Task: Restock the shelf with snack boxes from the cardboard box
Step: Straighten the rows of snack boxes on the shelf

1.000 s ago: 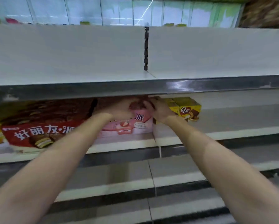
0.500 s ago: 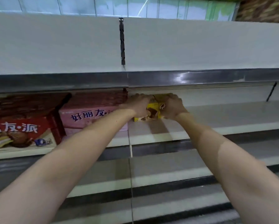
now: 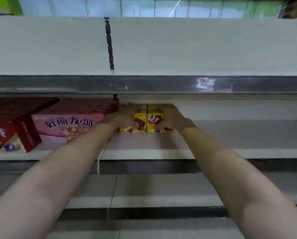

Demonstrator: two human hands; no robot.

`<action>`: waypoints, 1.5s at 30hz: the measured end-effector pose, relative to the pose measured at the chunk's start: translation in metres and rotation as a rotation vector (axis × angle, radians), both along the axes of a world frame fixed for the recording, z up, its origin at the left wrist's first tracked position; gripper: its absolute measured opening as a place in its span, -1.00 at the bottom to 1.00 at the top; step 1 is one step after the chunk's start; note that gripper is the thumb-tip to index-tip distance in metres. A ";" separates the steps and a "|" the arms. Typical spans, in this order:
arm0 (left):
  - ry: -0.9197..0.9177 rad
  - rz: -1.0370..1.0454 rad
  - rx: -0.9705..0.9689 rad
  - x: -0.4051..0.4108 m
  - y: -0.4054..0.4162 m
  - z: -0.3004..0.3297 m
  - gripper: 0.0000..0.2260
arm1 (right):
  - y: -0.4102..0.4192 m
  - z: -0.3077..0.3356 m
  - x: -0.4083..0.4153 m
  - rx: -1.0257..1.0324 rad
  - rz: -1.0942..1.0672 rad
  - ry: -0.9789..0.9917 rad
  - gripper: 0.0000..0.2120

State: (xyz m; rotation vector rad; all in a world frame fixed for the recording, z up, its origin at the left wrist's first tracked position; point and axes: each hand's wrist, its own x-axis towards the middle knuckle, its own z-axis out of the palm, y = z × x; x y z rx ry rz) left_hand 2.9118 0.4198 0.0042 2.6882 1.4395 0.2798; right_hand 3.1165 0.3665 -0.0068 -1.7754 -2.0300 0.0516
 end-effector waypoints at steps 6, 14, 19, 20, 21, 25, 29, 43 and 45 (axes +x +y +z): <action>-0.046 0.001 -0.004 0.003 -0.001 0.008 -0.16 | 0.022 -0.011 0.005 -0.039 -0.030 0.003 -0.13; -0.021 0.067 -0.016 0.005 -0.003 0.011 -0.06 | 0.003 -0.002 -0.004 -0.068 -0.079 -0.048 -0.09; -0.002 0.054 0.009 0.015 0.005 -0.002 0.07 | 0.005 -0.007 -0.005 -0.043 -0.095 -0.129 -0.07; -0.007 0.058 0.042 0.016 0.004 -0.005 0.03 | 0.006 -0.008 -0.005 -0.033 -0.102 -0.135 -0.07; -0.011 0.057 0.069 0.016 0.002 -0.005 -0.01 | 0.007 -0.009 -0.006 -0.028 -0.105 -0.135 -0.07; -0.009 0.068 0.083 0.015 0.002 -0.006 -0.05 | 0.009 -0.009 -0.005 -0.010 -0.098 -0.114 -0.06; 0.032 0.086 0.086 0.015 0.006 -0.008 -0.02 | 0.011 -0.011 -0.005 -0.003 -0.107 -0.126 -0.06; 0.087 0.066 0.086 0.003 -0.002 -0.008 -0.05 | 0.002 -0.006 -0.033 0.012 -0.137 -0.368 -0.11; 0.083 0.053 0.099 0.002 0.001 -0.008 -0.07 | 0.004 -0.007 -0.038 0.002 -0.154 -0.374 -0.14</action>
